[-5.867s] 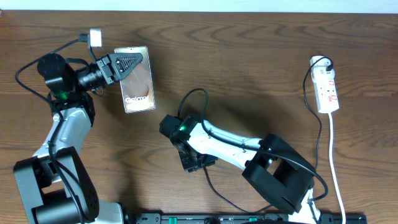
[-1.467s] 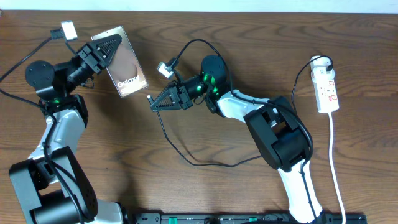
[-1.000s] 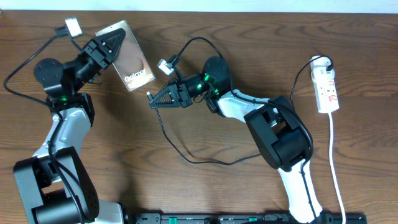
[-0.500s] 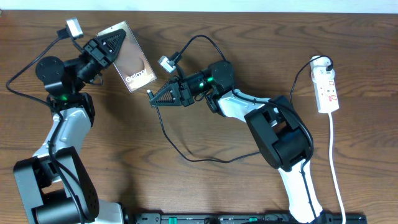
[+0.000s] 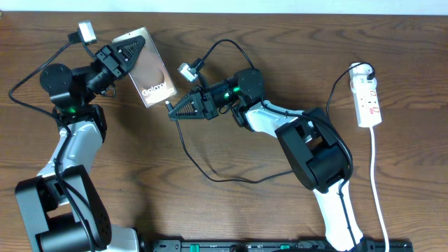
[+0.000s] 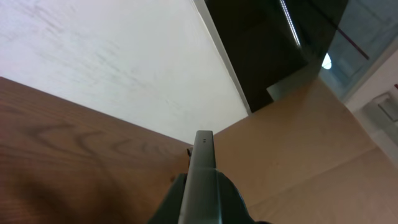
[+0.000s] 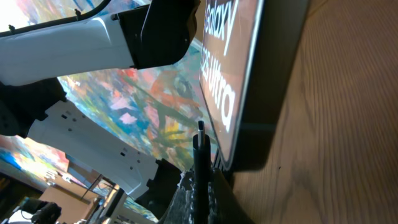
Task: Plug charger to phone and switch on socket
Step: 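Bring the plug to the phone's bottom port with the right gripper, then push the plug into the phone's port with the right gripper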
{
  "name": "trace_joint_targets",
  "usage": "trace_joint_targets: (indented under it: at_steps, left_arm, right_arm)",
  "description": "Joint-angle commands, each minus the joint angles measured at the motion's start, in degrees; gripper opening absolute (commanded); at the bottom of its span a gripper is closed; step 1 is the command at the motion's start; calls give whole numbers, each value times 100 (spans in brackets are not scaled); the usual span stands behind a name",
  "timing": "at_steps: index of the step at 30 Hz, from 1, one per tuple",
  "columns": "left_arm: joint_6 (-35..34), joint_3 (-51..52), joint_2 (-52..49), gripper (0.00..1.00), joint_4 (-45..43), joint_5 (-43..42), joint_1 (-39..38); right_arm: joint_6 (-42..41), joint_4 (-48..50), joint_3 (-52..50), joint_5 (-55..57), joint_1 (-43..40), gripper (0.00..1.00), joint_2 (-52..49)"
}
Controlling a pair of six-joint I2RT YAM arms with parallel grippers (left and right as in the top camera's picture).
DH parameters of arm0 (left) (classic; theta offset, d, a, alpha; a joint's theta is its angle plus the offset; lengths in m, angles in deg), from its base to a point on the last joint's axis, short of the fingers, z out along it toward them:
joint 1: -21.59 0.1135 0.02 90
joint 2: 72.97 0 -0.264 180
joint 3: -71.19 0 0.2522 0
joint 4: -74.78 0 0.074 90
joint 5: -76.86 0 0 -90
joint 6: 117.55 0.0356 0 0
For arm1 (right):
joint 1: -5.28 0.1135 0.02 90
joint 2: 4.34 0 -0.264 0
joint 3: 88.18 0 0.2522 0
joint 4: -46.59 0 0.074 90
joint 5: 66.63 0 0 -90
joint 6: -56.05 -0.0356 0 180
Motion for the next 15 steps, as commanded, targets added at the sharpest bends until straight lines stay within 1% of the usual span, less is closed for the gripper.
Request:
trace_joint_targets:
  at_steps: [1, 15]
  left_arm:
    - [50, -153, 105, 7, -72, -92, 17]
    - [-59, -153, 105, 7, -68, 164, -133]
  right_arm:
    - [-28, 22, 26, 136, -24, 1, 44]
    - [-33, 20, 26, 153, -28, 1, 44]
